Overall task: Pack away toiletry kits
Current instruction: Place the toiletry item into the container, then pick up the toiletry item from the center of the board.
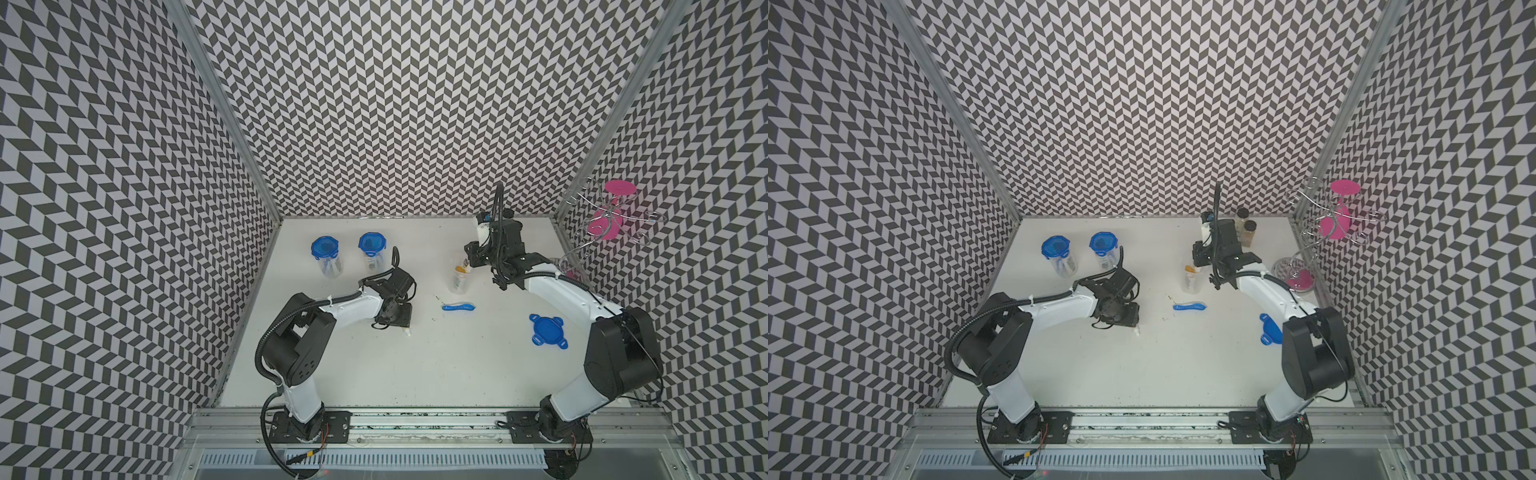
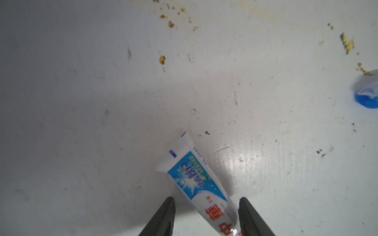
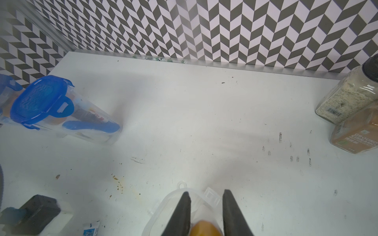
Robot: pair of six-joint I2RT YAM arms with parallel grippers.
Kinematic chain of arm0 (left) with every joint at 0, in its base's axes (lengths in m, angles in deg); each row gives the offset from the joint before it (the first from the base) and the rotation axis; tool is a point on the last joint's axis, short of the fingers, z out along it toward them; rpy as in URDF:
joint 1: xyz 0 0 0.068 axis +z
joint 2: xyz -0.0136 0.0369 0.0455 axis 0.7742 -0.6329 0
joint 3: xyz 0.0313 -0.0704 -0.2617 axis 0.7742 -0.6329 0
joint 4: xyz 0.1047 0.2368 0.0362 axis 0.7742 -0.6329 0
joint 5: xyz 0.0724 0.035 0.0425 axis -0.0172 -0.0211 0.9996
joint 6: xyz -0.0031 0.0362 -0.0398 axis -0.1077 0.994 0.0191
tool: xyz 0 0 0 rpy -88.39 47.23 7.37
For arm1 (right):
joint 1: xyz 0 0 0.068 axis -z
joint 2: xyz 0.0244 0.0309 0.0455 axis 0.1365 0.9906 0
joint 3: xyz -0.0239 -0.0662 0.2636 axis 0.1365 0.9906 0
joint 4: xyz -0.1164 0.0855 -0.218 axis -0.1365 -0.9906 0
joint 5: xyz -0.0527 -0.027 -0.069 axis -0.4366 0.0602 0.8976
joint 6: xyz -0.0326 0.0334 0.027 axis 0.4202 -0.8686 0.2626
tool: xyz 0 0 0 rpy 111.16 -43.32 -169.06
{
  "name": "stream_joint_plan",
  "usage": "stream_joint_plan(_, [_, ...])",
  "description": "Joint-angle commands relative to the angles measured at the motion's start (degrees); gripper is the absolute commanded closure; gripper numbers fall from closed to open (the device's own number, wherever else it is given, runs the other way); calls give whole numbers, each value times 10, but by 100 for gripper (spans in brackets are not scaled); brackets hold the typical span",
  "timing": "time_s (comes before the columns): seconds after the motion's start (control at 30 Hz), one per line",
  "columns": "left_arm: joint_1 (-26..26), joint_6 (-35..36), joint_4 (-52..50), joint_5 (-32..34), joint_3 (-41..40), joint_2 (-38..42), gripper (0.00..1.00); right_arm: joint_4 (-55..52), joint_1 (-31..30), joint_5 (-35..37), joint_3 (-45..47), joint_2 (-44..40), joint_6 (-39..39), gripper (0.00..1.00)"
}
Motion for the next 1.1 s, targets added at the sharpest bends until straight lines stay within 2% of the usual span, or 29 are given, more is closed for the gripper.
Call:
stream_joint_plan(0.0, [-15,-12,-18,14,-10,-1,48,23,-4,-1,3,-3,1,70])
stream_joint_plan(0.17, [-25,-15,-20,13,-36,7,52,17,-4,-6,1,-9,0,63])
stream_joint_plan(0.27, [-28,-16,-18,14,-51,8,58,12,-4,-8,-1,-16,-3,60])
stream_joint_plan(0.53, [-27,-14,-16,25,-63,-2,88,-51,-4,-30,-16,-64,-17,51])
stream_joint_plan(0.67, [-27,-7,-6,20,-62,9,99,-92,1,-44,10,-106,-40,47])
stream_joint_plan(0.77, [-26,15,7,7,-54,42,100,-92,6,-119,50,-143,-55,39])
stream_joint_plan(0.9, [-25,49,39,-8,-37,123,100,-84,12,-266,99,-168,-63,35])
stream_joint_plan(0.97, [-26,79,68,-29,-35,162,100,-83,12,-360,121,-163,-34,34])
stream_joint_plan(1.07, [-33,114,122,-66,-45,214,100,-98,12,-442,141,-140,-2,32])
